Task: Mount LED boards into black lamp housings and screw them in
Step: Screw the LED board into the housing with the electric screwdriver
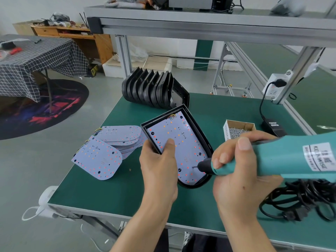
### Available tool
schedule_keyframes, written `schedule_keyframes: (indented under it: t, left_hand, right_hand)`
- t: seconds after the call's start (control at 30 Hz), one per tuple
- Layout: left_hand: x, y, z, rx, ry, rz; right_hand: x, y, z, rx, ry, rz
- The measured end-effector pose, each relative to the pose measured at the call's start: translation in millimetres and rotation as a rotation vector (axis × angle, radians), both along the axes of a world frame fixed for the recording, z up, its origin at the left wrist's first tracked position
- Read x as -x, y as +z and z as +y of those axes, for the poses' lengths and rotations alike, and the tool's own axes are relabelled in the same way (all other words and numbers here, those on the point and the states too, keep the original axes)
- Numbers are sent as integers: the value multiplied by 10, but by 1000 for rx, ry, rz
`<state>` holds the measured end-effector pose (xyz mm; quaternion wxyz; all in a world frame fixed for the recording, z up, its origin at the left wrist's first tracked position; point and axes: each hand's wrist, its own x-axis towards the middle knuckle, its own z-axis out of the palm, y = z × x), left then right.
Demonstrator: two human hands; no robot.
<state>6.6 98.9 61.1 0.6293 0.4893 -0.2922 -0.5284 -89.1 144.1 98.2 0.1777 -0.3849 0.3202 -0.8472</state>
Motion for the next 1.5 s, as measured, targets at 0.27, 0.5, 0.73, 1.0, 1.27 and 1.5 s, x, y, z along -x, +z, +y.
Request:
schedule_keyframes:
  t: [0.27, 0.5, 0.73, 1.0, 1.27, 1.5]
  left_hand:
    - [0, -13, -20, 7, 0, -3]
    - [-76, -96, -79, -46, -7, -56]
    - [-297, -99, -192, -154, -75, -64]
    - [-291, -100, -198, -186, -221, 9]
    - [-324, -28, -120, -126, -279, -2]
    - [-354, 17, -61, -79, -336, -36]
  right_hand:
    - [22, -32, 1, -9, -18, 21]
    - [33, 69, 45, -5, -12, -17]
    - [591, 88, -162, -582, -19, 111]
    - [751, -489, -345, -1235, 56, 895]
    - [618, -624, -408, -1416, -153, 1275]
    - [583, -574, -426, -1478, -188, 1533]
